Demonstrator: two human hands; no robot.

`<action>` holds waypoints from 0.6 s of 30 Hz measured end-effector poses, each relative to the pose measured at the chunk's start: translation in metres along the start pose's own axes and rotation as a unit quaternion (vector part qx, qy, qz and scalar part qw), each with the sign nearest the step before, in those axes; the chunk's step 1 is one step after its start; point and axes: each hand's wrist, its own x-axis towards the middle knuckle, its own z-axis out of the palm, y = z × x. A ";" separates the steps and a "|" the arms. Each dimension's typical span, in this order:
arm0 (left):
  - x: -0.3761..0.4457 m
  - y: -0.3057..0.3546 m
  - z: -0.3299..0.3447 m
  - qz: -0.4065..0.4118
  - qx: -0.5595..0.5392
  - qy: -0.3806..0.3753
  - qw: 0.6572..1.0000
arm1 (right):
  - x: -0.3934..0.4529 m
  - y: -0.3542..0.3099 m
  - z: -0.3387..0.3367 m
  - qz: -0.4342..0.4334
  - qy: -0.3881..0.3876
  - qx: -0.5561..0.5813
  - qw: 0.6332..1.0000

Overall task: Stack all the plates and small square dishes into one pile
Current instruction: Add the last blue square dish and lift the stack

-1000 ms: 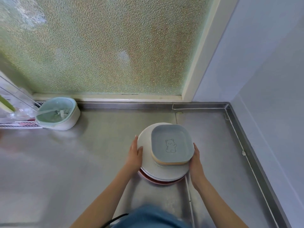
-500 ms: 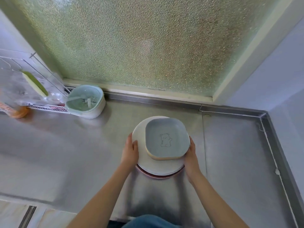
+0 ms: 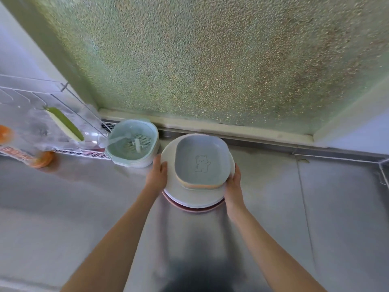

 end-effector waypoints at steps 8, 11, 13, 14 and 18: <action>0.019 -0.005 -0.018 0.029 -0.024 0.017 0.999 | 0.004 0.004 0.030 -0.023 0.038 -0.008 0.999; 0.016 -0.009 -0.019 0.034 -0.040 0.023 0.998 | 0.007 0.000 0.032 -0.009 0.040 -0.004 0.999; 0.013 -0.010 -0.020 0.031 -0.044 0.031 0.998 | 0.007 -0.001 0.034 0.000 0.042 0.003 0.999; 0.012 -0.010 -0.019 0.030 -0.045 0.034 0.998 | 0.006 -0.002 0.034 0.003 0.044 0.005 0.999; 0.006 -0.005 -0.024 0.017 -0.074 0.036 0.996 | 0.006 -0.005 0.034 0.028 0.054 0.016 0.998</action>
